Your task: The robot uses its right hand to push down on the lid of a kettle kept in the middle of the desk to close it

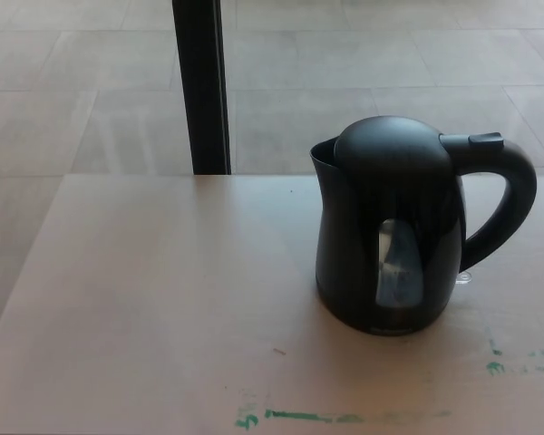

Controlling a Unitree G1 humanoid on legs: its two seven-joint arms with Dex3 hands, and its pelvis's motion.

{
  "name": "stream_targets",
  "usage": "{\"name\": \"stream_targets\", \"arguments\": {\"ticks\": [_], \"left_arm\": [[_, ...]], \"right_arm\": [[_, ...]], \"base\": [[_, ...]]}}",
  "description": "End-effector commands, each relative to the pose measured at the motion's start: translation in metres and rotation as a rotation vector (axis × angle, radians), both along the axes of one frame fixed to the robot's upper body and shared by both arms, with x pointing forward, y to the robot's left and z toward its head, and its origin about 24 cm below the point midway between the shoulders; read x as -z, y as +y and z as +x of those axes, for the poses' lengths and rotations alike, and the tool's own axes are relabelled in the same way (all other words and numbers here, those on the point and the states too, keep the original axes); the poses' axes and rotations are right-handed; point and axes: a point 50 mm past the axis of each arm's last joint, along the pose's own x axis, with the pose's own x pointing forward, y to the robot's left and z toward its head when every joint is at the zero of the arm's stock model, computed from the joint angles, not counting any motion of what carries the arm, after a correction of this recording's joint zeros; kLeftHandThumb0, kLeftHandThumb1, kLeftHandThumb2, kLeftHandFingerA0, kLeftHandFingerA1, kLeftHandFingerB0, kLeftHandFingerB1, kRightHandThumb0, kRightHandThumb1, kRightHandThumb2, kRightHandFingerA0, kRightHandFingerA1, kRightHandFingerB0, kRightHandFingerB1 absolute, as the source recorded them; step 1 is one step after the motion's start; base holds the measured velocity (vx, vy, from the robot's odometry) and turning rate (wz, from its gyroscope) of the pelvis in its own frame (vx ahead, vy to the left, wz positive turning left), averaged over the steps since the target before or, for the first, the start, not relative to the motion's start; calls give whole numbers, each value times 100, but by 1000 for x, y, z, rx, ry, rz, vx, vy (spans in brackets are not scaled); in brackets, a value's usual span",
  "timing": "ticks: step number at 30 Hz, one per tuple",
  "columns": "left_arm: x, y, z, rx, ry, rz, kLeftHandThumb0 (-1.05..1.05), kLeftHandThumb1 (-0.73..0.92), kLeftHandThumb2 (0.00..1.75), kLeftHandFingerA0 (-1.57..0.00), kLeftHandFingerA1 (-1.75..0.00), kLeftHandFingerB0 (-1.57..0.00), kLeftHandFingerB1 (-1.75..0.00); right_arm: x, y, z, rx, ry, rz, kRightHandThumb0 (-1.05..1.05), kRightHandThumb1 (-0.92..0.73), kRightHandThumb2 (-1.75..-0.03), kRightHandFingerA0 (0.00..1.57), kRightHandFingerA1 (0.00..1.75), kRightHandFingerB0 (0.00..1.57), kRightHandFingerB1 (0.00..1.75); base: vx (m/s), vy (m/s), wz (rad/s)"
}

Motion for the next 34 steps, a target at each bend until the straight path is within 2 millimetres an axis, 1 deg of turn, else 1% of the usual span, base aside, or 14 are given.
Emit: {"name": "stream_targets", "arguments": {"ticks": [1,5,7,8,16,17,18,21,22,24,25,27,32,34], "left_arm": [[-8,12,-2,24,16,70,-87,92,73,-46,-47,-38,-41],[-8,12,1,-5,3,59,-86,74,110,-40,-59,-36,-53],[-7,11,0,-21,6,66,-86,92,71,-47,-51,-42,-43],[-8,12,1,-22,7,71,-92,81,83,-47,-54,-39,-46],[-8,12,0,-7,11,66,-92,79,86,-47,-54,-37,-46],[-8,12,2,-12,7,61,-87,92,70,-45,-47,-37,-40],[-8,11,2,-13,2,56,-87,92,70,-43,-47,-35,-40],[-8,11,4,-10,-4,64,-86,92,70,-44,-48,-37,-41],[-8,11,4,-6,0,67,-85,74,111,-40,-58,-33,-52],[-10,11,10,10,-8,71,-86,92,71,-45,-50,-40,-43],[-10,11,12,9,-8,73,-83,74,112,-42,-58,-35,-53],[-10,12,12,-6,-11,65,-87,92,71,-46,-49,-39,-42],[-10,11,11,-12,-16,56,-83,74,111,-40,-59,-33,-53],[-11,12,12,-7,-16,61,-86,92,70,-48,-50,-36,-41]], "right_arm": [[-2,-3,-5,44,11,-19,-77,-92,-76,49,85,31,62],[-2,-2,2,25,4,-24,-80,-92,-70,49,85,34,61],[-2,-1,0,26,-13,-28,-74,-76,-117,56,83,30,62],[-1,-1,-1,39,-10,-23,-79,-91,-69,52,89,36,62],[-1,-1,-1,13,11,-17,-78,-92,-76,48,83,31,60],[-1,-1,0,15,1,-12,-71,-78,-118,56,83,27,61],[-1,-1,0,13,0,-13,-78,-92,-74,50,85,34,61],[-1,0,2,42,-5,-21,-72,-77,-117,58,84,32,63],[-1,0,1,29,-1,-25,-77,-92,-71,51,84,35,60],[-2,0,3,29,-15,-28,-78,-92,-72,50,84,35,61],[-2,0,5,33,-15,-27,-77,-92,-72,52,84,37,60],[-2,0,6,-4,13,-44,-79,-92,-73,53,83,35,60],[-2,0,6,-32,44,-59,-80,-91,-72,58,84,36,61],[-2,1,7,-29,33,-54,-80,-91,-72,57,86,36,62]], "base": [[0,0,0],[0,0,0],[0,0,0],[0,0,0],[0,0,0],[0,0,0],[0,0,0],[0,0,0],[0,0,0],[0,0,0],[0,0,0],[0,0,0],[0,0,0],[0,0,0]]}}
